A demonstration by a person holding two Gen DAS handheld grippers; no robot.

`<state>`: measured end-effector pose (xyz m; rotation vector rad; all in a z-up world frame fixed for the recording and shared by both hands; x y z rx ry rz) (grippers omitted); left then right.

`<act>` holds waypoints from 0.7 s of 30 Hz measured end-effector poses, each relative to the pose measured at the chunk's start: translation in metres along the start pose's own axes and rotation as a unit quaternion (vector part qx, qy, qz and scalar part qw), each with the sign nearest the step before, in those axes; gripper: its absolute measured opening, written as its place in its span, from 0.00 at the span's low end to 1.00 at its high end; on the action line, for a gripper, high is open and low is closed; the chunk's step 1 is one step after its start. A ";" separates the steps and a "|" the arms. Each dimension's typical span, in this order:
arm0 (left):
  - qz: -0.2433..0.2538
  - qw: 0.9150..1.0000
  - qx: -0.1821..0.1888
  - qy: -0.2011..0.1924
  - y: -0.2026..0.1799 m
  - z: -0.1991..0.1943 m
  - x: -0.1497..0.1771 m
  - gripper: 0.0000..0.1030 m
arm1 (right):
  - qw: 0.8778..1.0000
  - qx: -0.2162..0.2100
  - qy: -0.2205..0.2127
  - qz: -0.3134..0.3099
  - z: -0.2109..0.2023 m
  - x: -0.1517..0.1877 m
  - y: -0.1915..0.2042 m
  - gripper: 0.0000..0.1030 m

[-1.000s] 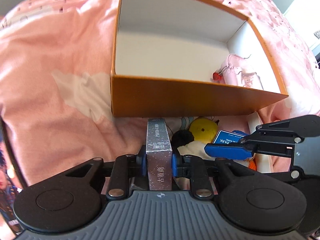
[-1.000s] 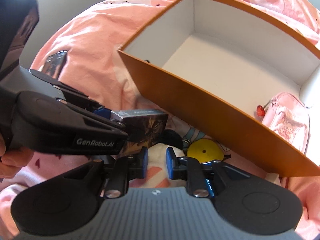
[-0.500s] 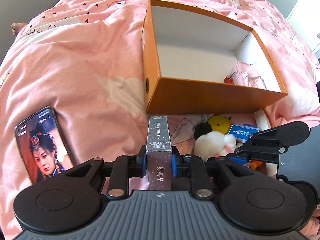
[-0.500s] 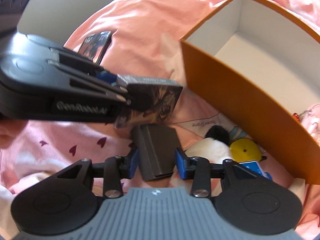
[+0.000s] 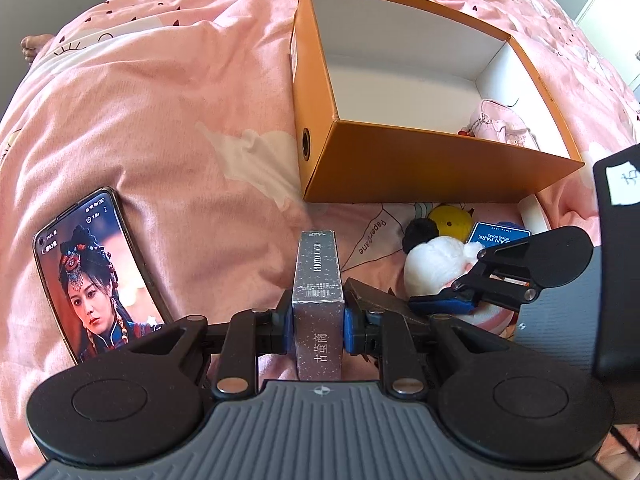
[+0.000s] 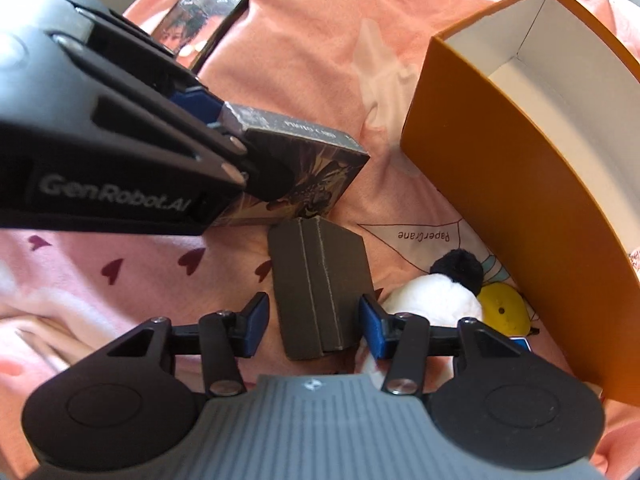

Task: Organize objects

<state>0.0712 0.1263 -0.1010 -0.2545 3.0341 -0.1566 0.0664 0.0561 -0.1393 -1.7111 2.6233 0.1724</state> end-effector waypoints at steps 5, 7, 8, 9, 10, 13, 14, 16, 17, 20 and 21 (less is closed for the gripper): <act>-0.002 1.000 0.002 -0.005 -0.002 -0.001 -0.001 0.25 | 1.000 -0.003 -0.007 0.006 -0.003 0.000 -0.003 0.43; -0.005 1.000 0.006 -0.010 -0.002 -0.003 -0.001 0.25 | 1.000 -0.002 -0.017 0.011 -0.007 0.001 -0.005 0.40; -0.007 1.000 0.009 -0.014 -0.002 -0.004 -0.001 0.25 | 1.000 -0.002 -0.023 0.016 -0.010 0.002 -0.007 0.39; -0.007 1.000 0.010 -0.018 -0.002 -0.006 -0.001 0.25 | 0.999 -0.003 -0.030 0.021 -0.014 0.003 -0.009 0.37; -0.008 1.000 0.010 -0.020 -0.003 -0.008 -0.001 0.25 | 0.999 -0.005 -0.038 0.029 -0.019 0.004 -0.012 0.37; -0.012 0.999 0.013 -0.033 -0.004 -0.016 -0.002 0.25 | 0.996 -0.023 -0.065 0.050 -0.036 0.006 -0.020 0.36; -0.014 0.999 0.014 -0.040 -0.003 -0.020 -0.002 0.25 | 0.995 -0.034 -0.074 0.059 -0.042 0.007 -0.024 0.36; -0.017 0.998 0.018 -0.053 -0.004 -0.028 -0.004 0.25 | 0.991 -0.058 -0.092 0.078 -0.054 0.010 -0.031 0.36; -0.017 0.998 0.021 -0.059 -0.004 -0.033 -0.005 0.25 | 0.989 -0.068 -0.099 0.088 -0.059 0.011 -0.035 0.36; -0.016 0.997 0.029 -0.076 -0.006 -0.047 -0.007 0.25 | 0.981 -0.097 -0.121 0.115 -0.075 0.016 -0.045 0.36; -0.015 0.996 0.033 -0.082 -0.007 -0.052 -0.007 0.25 | 0.979 -0.103 -0.129 0.121 -0.081 0.017 -0.047 0.36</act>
Point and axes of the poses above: each gripper's, at about its wrist camera, not at the fingertips, and z roughly the way its jaws point, y to its left, x to its underside, the point moved 6 cm from there along z, roughly the way its jaws point, and after that the axes turned 15 degrees about y, right-handed, at the moved point
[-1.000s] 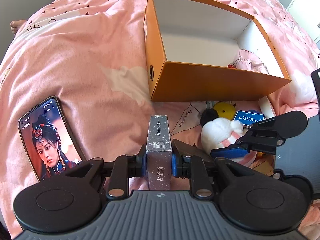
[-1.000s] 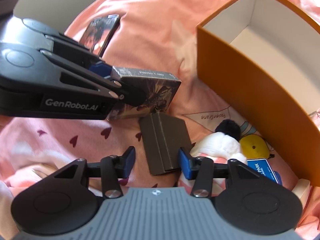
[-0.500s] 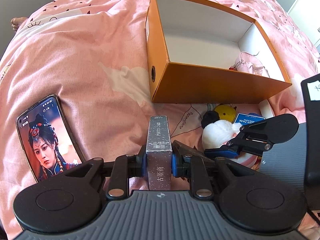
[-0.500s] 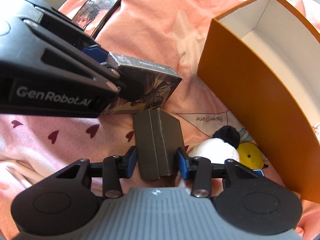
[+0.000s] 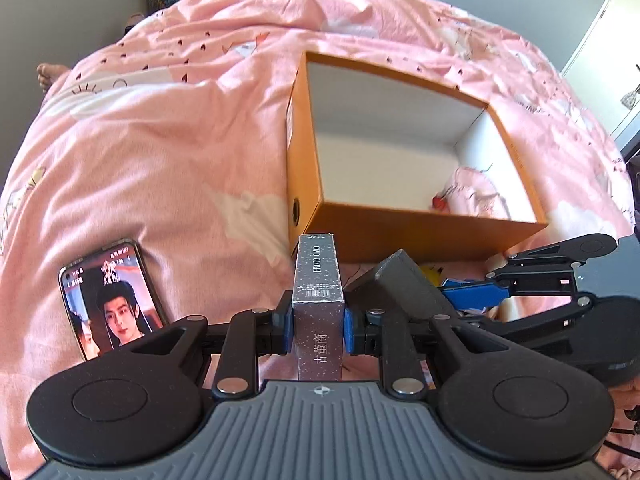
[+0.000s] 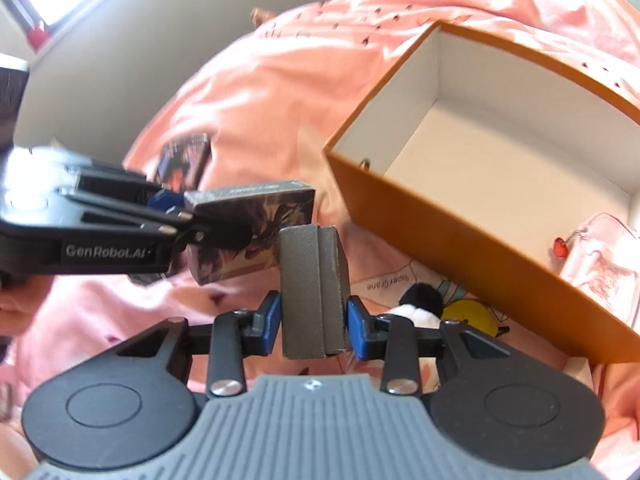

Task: Organize objects

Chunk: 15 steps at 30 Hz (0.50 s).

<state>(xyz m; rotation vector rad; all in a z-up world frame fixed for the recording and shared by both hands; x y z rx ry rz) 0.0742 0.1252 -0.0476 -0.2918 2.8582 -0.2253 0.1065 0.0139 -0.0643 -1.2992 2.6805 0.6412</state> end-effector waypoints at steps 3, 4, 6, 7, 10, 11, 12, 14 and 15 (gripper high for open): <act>0.004 1.000 0.016 -0.014 -0.005 -0.014 -0.003 0.25 | 1.000 0.007 -0.026 0.009 -0.022 -0.003 -0.006 0.36; 0.005 1.000 0.021 -0.020 -0.007 -0.018 -0.004 0.25 | 0.999 0.010 -0.035 0.013 -0.032 -0.004 -0.007 0.36; 0.008 0.999 0.031 -0.034 -0.011 -0.027 -0.009 0.25 | 0.998 0.010 -0.050 0.022 -0.045 -0.006 -0.012 0.36; 0.010 0.998 0.035 -0.043 -0.014 -0.032 -0.011 0.25 | 0.998 0.006 -0.060 0.030 -0.051 -0.006 -0.019 0.36; 0.016 0.996 0.054 -0.065 -0.022 -0.041 -0.025 0.25 | 0.994 -0.004 -0.092 0.060 -0.078 -0.008 -0.039 0.36; 0.016 0.996 0.059 -0.071 -0.025 -0.042 -0.030 0.25 | 0.992 -0.005 -0.103 0.072 -0.085 -0.008 -0.048 0.36; 0.017 0.995 0.062 -0.078 -0.028 -0.042 -0.036 0.25 | 0.990 -0.004 -0.116 0.086 -0.093 -0.009 -0.055 0.36; 0.017 0.993 0.069 -0.094 -0.034 -0.040 -0.050 0.25 | 0.984 0.000 -0.136 0.117 -0.106 -0.010 -0.073 0.36; 0.014 0.992 0.075 -0.098 -0.036 -0.038 -0.058 0.25 | 0.980 -0.001 -0.144 0.136 -0.110 -0.012 -0.084 0.36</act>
Point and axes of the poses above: each gripper's, at about its wrist camera, not at the fingertips, and z roughly the way its jaws point, y to its left, x to its underside, the point moved 6 cm from there along z, roughly the way its jaws point, and after that the axes turned 15 degrees about y, right-handed, at the moved point
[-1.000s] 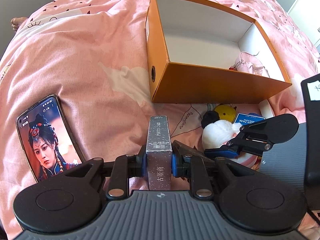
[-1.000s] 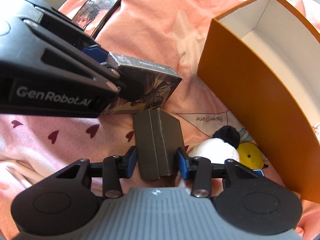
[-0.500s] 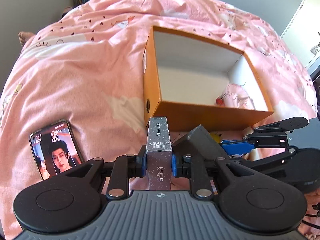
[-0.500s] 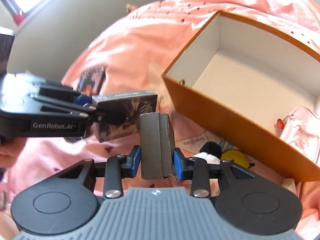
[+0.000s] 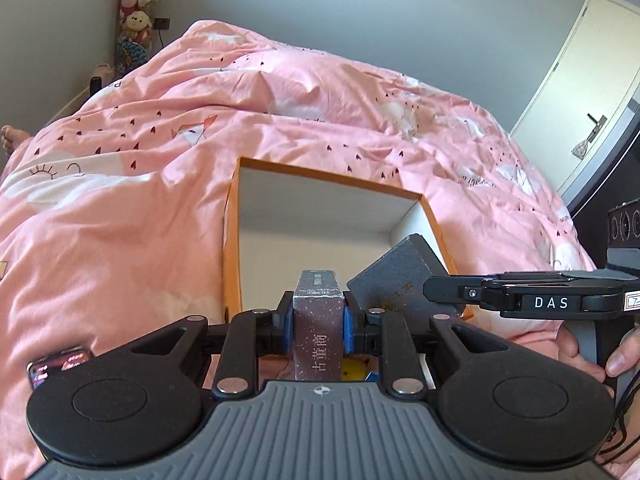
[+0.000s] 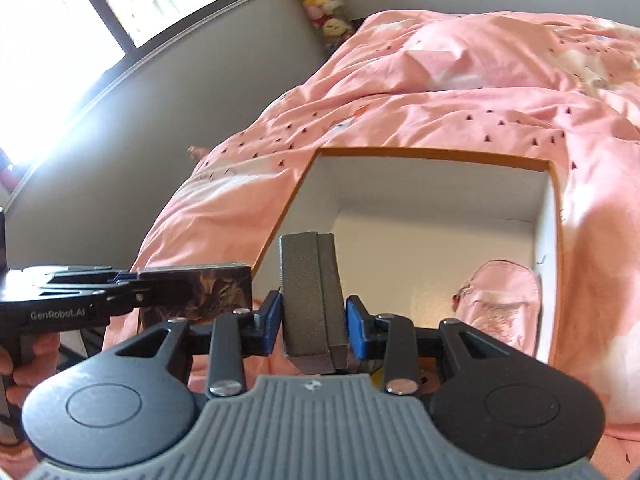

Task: Organize objects

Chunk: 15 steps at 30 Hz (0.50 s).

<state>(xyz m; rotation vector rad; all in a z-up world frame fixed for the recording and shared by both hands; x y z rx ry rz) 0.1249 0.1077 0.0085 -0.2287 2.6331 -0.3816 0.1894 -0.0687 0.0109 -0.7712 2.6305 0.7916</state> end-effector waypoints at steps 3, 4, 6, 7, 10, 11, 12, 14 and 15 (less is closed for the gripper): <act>-0.013 1.000 0.017 -0.010 -0.003 0.018 -0.023 0.25 | 0.998 -0.002 -0.021 0.067 0.000 -0.017 -0.034 0.36; -0.016 1.000 0.022 -0.013 -0.005 0.024 -0.028 0.25 | 0.996 -0.001 -0.027 0.089 0.003 -0.023 -0.045 0.36; -0.023 0.999 0.030 -0.014 -0.007 0.038 -0.040 0.25 | 0.991 0.001 -0.040 0.130 0.010 -0.035 -0.068 0.36; -0.026 0.999 0.033 -0.012 -0.008 0.046 -0.046 0.25 | 0.988 0.001 -0.045 0.149 0.013 -0.040 -0.080 0.36; -0.040 0.998 0.039 -0.003 -0.008 0.071 -0.058 0.25 | 0.981 0.000 -0.054 0.184 0.027 -0.057 -0.106 0.36; -0.045 0.998 0.038 0.002 -0.008 0.080 -0.062 0.25 | 0.981 0.000 -0.056 0.188 0.033 -0.063 -0.111 0.36; -0.051 0.998 0.035 0.006 -0.007 0.088 -0.065 0.25 | 0.980 0.002 -0.056 0.192 0.040 -0.069 -0.117 0.36; -0.054 0.998 0.029 0.013 -0.005 0.102 -0.069 0.25 | 0.978 0.017 -0.049 0.200 0.057 -0.079 -0.128 0.36; -0.056 0.998 0.027 0.016 -0.005 0.109 -0.071 0.25 | 0.978 0.024 -0.044 0.201 0.065 -0.082 -0.133 0.36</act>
Point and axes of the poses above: each gripper's, at about its wrist camera, not at the fingertips, and z roughly the way its jaws point, y to its left, x to its underside, the point moved 6 cm from there along z, roughly the way its jaws point, and after that the axes turned 15 degrees about y, right-handed, at the moved point
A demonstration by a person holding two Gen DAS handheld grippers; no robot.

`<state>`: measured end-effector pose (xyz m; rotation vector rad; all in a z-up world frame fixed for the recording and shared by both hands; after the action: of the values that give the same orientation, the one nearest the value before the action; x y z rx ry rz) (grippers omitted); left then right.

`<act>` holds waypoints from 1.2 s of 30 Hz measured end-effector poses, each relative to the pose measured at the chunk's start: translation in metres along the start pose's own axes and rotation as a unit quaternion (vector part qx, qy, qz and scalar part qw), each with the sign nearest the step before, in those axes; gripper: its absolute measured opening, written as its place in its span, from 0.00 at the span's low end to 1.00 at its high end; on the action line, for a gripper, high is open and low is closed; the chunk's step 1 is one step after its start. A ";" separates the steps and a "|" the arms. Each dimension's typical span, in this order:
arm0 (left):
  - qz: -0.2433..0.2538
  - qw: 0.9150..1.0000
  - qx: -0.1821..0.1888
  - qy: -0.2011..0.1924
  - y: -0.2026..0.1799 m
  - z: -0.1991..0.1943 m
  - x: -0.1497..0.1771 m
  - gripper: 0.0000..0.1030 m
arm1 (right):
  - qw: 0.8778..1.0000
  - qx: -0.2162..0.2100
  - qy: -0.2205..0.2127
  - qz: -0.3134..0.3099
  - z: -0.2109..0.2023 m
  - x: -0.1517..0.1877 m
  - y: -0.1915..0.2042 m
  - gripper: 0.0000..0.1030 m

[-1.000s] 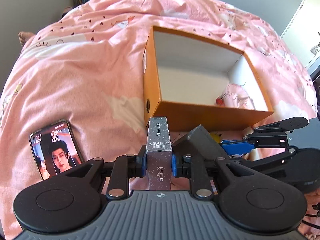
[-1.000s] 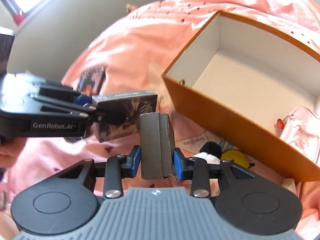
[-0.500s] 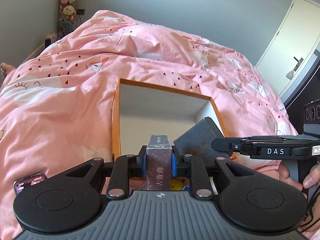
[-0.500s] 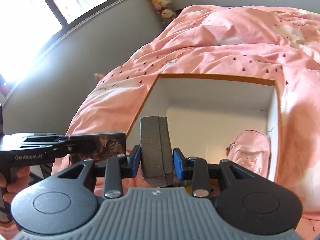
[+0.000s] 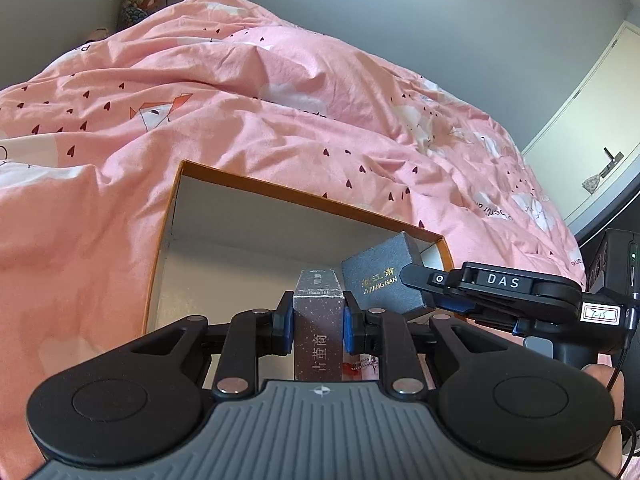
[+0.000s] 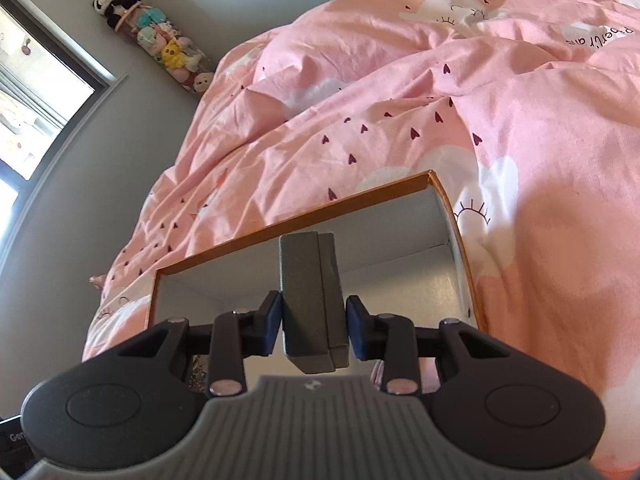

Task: Organize objects

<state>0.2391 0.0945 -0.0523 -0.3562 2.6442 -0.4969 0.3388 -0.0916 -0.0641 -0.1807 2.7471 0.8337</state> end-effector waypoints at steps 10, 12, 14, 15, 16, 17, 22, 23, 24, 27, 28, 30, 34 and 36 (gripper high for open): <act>-0.017 0.999 0.007 0.037 0.005 0.051 -0.020 0.25 | 0.999 0.034 0.028 0.006 0.052 -0.018 -0.021 0.36; -0.021 0.999 0.011 0.044 0.005 0.060 -0.022 0.25 | 0.999 0.044 0.032 -0.005 0.055 -0.019 -0.020 0.36; -0.020 0.998 0.018 0.054 0.004 0.068 -0.023 0.25 | 0.998 0.055 0.036 -0.014 0.058 -0.019 -0.019 0.36; -0.020 0.998 0.021 0.060 0.003 0.072 -0.023 0.25 | 0.997 0.059 0.038 -0.018 0.059 -0.019 -0.019 0.37; -0.020 0.997 0.025 0.064 0.003 0.076 -0.022 0.25 | 0.997 0.064 0.039 -0.022 0.059 -0.018 -0.019 0.37; -0.021 0.997 0.027 0.068 0.002 0.079 -0.021 0.25 | 0.996 0.071 0.039 -0.028 0.060 -0.018 -0.018 0.37; -0.026 0.996 0.033 0.075 0.000 0.090 -0.019 0.24 | 0.988 0.125 0.036 -0.079 0.059 -0.014 -0.009 0.38; -0.026 0.996 0.036 0.075 0.000 0.091 -0.019 0.24 | 0.986 0.138 0.033 -0.091 0.058 -0.014 -0.007 0.40; -0.026 0.996 0.038 0.077 0.000 0.092 -0.019 0.24 | 0.982 0.151 0.028 -0.106 0.055 -0.013 -0.004 0.43; -0.024 0.996 0.040 0.076 -0.002 0.092 -0.019 0.24 | 0.968 0.200 0.004 -0.151 0.046 -0.013 0.005 0.55; -0.025 0.996 0.042 0.076 -0.003 0.092 -0.020 0.24 | 0.960 0.223 -0.006 -0.169 0.043 -0.013 0.007 0.55; -0.025 0.996 0.045 0.075 -0.004 0.093 -0.021 0.24 | 0.948 0.251 -0.010 -0.195 0.042 -0.015 0.008 0.51; -0.024 0.995 0.062 0.076 -0.008 0.096 -0.024 0.24 | 0.942 0.264 0.014 -0.207 0.046 -0.017 -0.001 0.26; -0.024 0.994 0.073 0.077 -0.012 0.099 -0.025 0.24 | 0.936 0.280 0.010 -0.215 0.044 -0.017 -0.004 0.24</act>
<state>0.3077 0.0636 -0.1219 -0.3483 2.7309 -0.7570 0.3654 -0.0693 -0.0964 -0.6382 2.6768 -0.0712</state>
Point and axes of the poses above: each gripper's, at about its wrist camera, not at the fingertips, and z roughly the way its jaws point, y to its left, x to its underside, the point moved 6 cm from there along z, roughly the way its jaws point, and after that the axes turned 15 degrees about y, right-handed, at the moved point
